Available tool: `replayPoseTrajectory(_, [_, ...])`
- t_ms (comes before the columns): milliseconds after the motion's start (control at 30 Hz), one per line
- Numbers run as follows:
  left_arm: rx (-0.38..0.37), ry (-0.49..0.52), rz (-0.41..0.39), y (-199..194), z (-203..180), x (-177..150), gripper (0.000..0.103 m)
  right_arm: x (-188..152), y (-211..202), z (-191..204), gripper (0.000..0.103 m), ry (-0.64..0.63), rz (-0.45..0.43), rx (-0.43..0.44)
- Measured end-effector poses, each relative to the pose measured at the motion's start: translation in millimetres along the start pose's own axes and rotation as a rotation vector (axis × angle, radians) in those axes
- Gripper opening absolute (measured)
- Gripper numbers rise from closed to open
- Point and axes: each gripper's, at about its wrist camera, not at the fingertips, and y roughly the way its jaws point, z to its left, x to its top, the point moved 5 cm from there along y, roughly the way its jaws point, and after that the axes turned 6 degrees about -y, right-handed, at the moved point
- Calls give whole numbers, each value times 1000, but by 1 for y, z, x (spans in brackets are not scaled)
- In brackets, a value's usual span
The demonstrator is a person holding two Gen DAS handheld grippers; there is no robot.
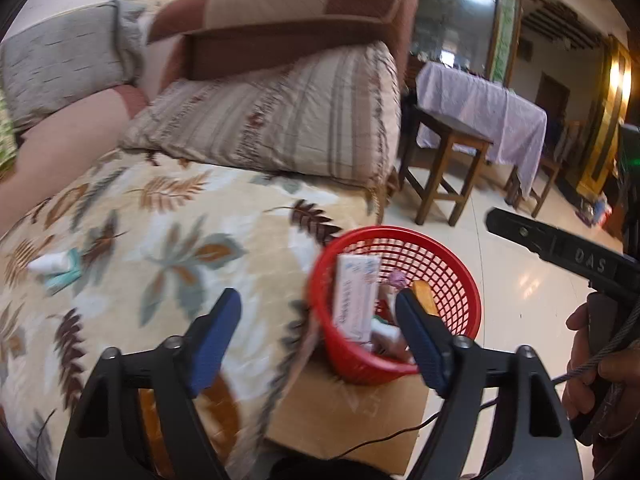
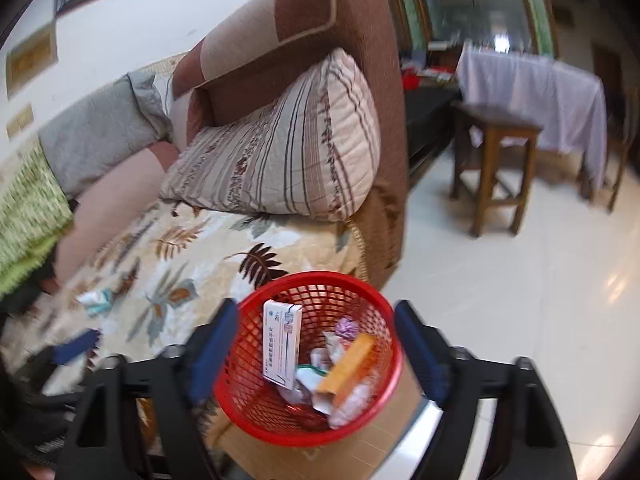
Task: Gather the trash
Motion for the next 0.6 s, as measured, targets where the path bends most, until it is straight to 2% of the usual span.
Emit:
replayPoseTrajectory(100, [53,-19,-46,-33,28,-9,88,-13,-20,23,95,-45,-19,-107])
replayPoseTrajectory(200, [115,-60,-84,-68,57,-20,91,-34,-36,51,97,-76,-19,-138])
replayPoseTrajectory(267, [161,-94,-112,-93,76,-34,96,-44,-44,62,103,-76,-29,-146])
replayPoseTrajectory(367, [230,-143,-130,-115,97,-53,97,-62,-50,85,103,-111,-16,-132])
replayPoseTrajectory(467, [270,-143,-152,-128,109,-69,97,-70,-55,97,103,-163,-11,-156])
replayPoseTrajectory(600, [306,-125,-151,-132,111,-77,97,-78,-65,99,103,-169,2,-154])
